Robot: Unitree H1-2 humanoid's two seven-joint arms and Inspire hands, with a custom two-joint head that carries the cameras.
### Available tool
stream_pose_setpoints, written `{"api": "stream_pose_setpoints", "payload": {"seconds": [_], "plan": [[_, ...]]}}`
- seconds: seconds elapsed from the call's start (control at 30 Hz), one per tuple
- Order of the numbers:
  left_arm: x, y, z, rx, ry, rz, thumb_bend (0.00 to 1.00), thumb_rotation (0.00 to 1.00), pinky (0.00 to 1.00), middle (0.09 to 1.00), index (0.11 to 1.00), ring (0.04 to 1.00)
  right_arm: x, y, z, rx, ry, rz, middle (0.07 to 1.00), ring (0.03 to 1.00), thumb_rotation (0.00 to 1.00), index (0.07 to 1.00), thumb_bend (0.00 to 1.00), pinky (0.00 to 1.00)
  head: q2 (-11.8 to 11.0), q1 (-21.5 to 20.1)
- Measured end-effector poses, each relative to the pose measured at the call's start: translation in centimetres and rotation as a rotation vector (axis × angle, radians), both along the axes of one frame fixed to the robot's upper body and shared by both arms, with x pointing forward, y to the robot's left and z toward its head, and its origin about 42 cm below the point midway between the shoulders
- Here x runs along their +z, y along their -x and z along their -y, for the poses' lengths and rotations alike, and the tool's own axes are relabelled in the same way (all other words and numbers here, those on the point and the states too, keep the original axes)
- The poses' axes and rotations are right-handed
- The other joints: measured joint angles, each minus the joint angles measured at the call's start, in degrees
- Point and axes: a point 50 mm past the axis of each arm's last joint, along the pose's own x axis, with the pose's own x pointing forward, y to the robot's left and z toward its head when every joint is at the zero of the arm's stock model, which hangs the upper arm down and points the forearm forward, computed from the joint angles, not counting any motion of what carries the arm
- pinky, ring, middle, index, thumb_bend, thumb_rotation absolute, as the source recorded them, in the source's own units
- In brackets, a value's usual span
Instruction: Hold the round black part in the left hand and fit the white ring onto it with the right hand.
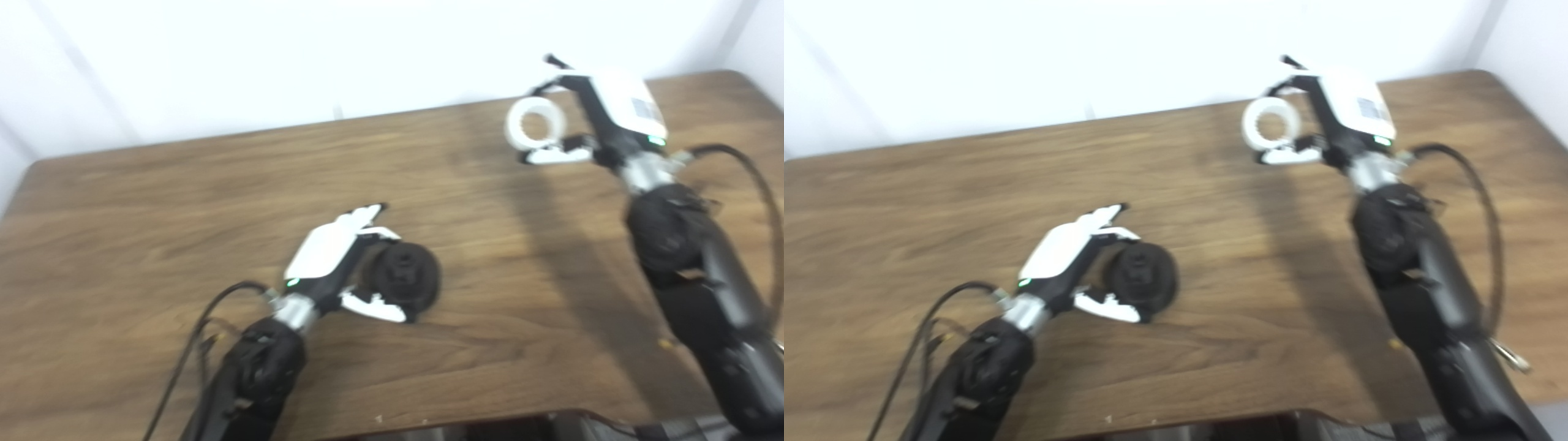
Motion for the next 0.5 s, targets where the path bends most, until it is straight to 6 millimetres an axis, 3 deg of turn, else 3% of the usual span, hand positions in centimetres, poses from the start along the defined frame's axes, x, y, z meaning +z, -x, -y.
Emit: {"api": "stream_pose_setpoints", "payload": {"seconds": [0.3, 0.5], "plan": [[0.1, -0.1, 0.5, 0.006, -0.006, -0.003, 0.97, 0.40, 1.00, 1.000, 0.608, 1.000, -0.7, 0.6, 0.1, 0.038, 0.002, 0.004, 0.864, 0.834, 0.15, 0.491, 0.52, 0.81, 0.3, -0.5], [0.1, -0.2, 0.4, 0.011, -0.015, 0.003, 0.98, 0.41, 1.00, 1.000, 0.604, 1.000, -0.4, 3.6, -1.3, 0.123, -0.008, 0.023, 0.866, 0.839, 0.15, 0.492, 0.52, 0.78, 0.6, -0.6]]}}
